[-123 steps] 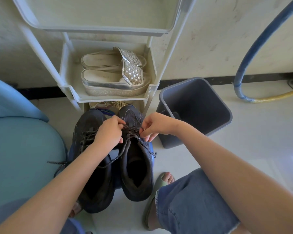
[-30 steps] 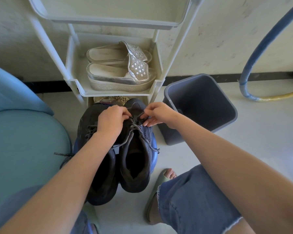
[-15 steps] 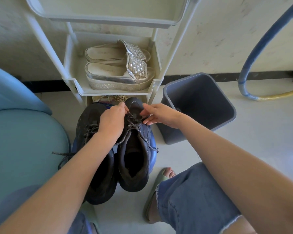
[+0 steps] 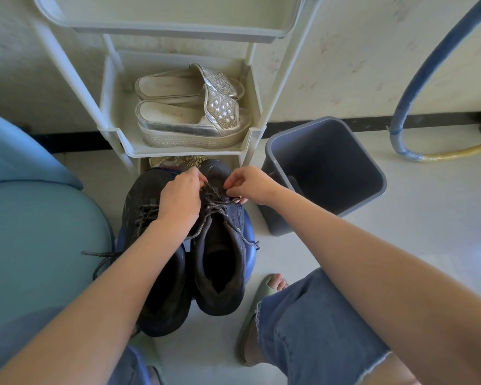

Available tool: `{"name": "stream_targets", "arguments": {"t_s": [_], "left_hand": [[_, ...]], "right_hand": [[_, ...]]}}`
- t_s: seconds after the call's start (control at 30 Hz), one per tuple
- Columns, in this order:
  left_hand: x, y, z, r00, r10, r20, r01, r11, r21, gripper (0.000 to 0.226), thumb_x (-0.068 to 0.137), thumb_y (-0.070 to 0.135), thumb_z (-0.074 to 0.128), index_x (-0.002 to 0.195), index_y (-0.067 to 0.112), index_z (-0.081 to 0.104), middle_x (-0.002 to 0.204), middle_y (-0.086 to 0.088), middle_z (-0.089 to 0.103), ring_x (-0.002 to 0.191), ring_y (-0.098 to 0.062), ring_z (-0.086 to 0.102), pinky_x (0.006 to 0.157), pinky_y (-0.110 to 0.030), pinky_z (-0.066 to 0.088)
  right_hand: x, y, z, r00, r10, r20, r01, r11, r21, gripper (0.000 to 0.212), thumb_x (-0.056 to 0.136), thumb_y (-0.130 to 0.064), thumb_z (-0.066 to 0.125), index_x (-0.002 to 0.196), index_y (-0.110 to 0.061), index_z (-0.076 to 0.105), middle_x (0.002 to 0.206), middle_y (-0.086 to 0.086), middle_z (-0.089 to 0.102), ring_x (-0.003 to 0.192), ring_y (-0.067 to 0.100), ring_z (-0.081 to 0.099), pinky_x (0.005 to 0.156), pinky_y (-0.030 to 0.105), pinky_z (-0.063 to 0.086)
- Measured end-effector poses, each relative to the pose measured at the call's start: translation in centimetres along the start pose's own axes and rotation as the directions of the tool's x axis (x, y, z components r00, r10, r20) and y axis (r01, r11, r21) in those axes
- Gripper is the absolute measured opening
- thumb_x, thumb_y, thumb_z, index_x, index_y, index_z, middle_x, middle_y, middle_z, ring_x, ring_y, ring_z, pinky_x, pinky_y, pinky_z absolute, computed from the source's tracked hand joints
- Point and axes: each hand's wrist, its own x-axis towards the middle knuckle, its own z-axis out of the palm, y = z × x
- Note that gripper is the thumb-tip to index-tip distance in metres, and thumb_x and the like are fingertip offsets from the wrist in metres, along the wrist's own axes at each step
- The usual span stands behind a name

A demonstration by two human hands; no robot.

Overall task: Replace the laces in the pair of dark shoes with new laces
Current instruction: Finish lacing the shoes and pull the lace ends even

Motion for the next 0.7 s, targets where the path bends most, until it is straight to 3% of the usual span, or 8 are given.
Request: {"name": "stream_targets", "arguments": {"t_s": [0.1,0.2,0.3,0.4,0.47,0.53,0.6,0.7], "left_hand": [[-0.1,0.1,-0.4,1.000,0.004,0.030,-0.003,0.999,-0.033,0.028,0.089,-0.005,0.052,0.108,0.015,0.055,0.107,-0.002,0.067,0.089,-0.025,0.064,0.074,-0.035,0.045],[-0.1,0.3,-0.9,1.000,0.009,0.026,-0.006,0.994,-0.107,0.021,0.092,0.000,0.051,0.103,0.016,0.058,0.106,-0.001,0.067,0.070,-0.024,0.060,0.074,-0.039,0.050],[0.0,0.3,-1.3,0.998,0.022,0.059,-0.013,0.990,-0.142,0.016,0.094,0.010,0.053,0.107,0.017,0.060,0.102,-0.001,0.068,0.063,-0.022,0.054,0.078,-0.043,0.050],[0.1,0.0,-1.6,0.993,-0.039,0.114,0.057,0.987,-0.152,0.024,0.091,0.016,0.061,0.115,0.017,0.062,0.097,-0.003,0.070,0.070,-0.027,0.063,0.082,-0.042,0.050],[0.0,-0.3,-1.7,0.987,-0.105,0.122,0.121,0.984,-0.129,0.021,0.090,0.023,0.063,0.109,0.017,0.068,0.075,-0.007,0.070,0.069,-0.024,0.066,0.080,-0.037,0.052],[0.0,-0.5,-1.5,0.974,-0.165,0.152,0.192,0.964,-0.184,0.018,0.089,0.024,0.063,0.105,0.018,0.070,0.049,0.000,0.059,0.052,-0.012,0.061,0.071,-0.029,0.050],[0.2,-0.7,-1.4,0.957,-0.209,0.198,0.254,0.938,-0.234,0.018,0.089,0.021,0.063,0.105,0.017,0.070,0.040,0.006,0.053,0.047,-0.003,0.055,0.058,-0.025,0.043],[0.5,-1.0,-1.6,0.935,-0.233,0.266,0.309,0.903,-0.297,0.018,0.086,0.020,0.064,0.104,0.019,0.070,0.039,0.006,0.055,0.048,-0.001,0.054,0.050,-0.019,0.035]], "right_hand": [[0.1,-0.7,0.3,0.995,-0.092,0.023,0.093,0.995,-0.039,0.017,0.091,-0.013,0.062,0.104,-0.005,0.069,0.099,0.007,0.067,0.084,0.012,0.057,0.082,0.024,0.047],[0.2,-1.1,0.5,0.997,-0.070,0.044,0.070,0.998,0.005,0.021,0.089,-0.020,0.064,0.101,-0.005,0.072,0.100,0.010,0.069,0.088,0.013,0.058,0.088,0.029,0.047],[0.1,-0.9,0.4,0.995,-0.095,0.028,0.094,0.995,0.043,0.019,0.086,-0.018,0.070,0.095,-0.001,0.070,0.087,0.007,0.066,0.079,0.011,0.056,0.080,0.025,0.047],[0.0,-1.1,0.4,0.992,-0.125,0.009,0.124,0.988,0.098,0.011,0.086,-0.009,0.069,0.095,-0.002,0.067,0.083,0.001,0.062,0.075,0.009,0.054,0.079,0.021,0.044],[0.2,-1.5,0.8,0.995,-0.097,0.021,0.094,0.991,0.090,0.012,0.088,-0.012,0.066,0.097,-0.003,0.066,0.086,0.002,0.062,0.079,0.011,0.055,0.078,0.020,0.044],[0.5,-2.4,1.3,0.999,-0.031,0.028,0.027,0.991,0.132,0.017,0.090,-0.020,0.064,0.091,-0.002,0.066,0.078,0.003,0.061,0.071,0.011,0.054,0.064,0.013,0.043],[1.0,-3.3,1.7,1.000,0.005,0.011,-0.006,0.999,0.052,0.036,0.089,-0.037,0.063,0.075,-0.004,0.064,0.064,0.002,0.057,0.054,0.008,0.048,0.051,0.014,0.039],[1.8,-3.9,1.8,0.999,-0.014,0.038,0.019,0.990,-0.136,0.044,0.087,-0.044,0.064,0.075,-0.002,0.069,0.068,0.007,0.060,0.053,0.012,0.043,0.057,0.023,0.037]]}}
